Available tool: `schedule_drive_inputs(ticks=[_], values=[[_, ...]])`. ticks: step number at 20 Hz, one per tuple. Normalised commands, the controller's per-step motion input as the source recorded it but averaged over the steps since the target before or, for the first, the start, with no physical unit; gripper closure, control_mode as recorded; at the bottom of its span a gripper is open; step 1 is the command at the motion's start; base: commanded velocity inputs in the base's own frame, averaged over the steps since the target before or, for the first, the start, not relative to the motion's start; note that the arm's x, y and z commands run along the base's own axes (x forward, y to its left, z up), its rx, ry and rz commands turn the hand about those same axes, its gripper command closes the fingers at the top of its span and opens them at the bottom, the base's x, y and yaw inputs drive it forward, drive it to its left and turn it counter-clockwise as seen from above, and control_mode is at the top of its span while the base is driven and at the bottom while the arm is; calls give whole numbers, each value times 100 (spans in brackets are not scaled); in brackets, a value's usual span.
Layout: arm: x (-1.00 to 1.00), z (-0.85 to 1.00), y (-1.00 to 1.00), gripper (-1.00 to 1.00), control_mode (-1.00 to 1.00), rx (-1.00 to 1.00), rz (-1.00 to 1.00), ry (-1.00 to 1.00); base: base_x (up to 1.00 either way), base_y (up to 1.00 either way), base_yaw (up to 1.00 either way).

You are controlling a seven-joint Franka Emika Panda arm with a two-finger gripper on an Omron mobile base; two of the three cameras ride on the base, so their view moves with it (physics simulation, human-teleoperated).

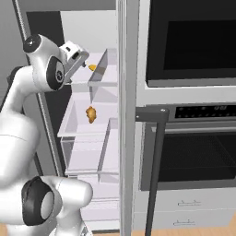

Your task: Place one corn and one chicken drumstick in each tupperware on the nearby counter, to pack two identical lunches.

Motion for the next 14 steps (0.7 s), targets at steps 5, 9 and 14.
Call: schedule_drive_inputs(ticks=[5, 9, 14], values=[[97, 6, -10, -100, -100, 4, 0, 13, 0, 0, 0], [100, 0, -14, -100, -100, 0, 0, 12, 0, 0, 0], [83, -6, -2, -100, -100, 0, 0, 13, 0, 0, 0]])
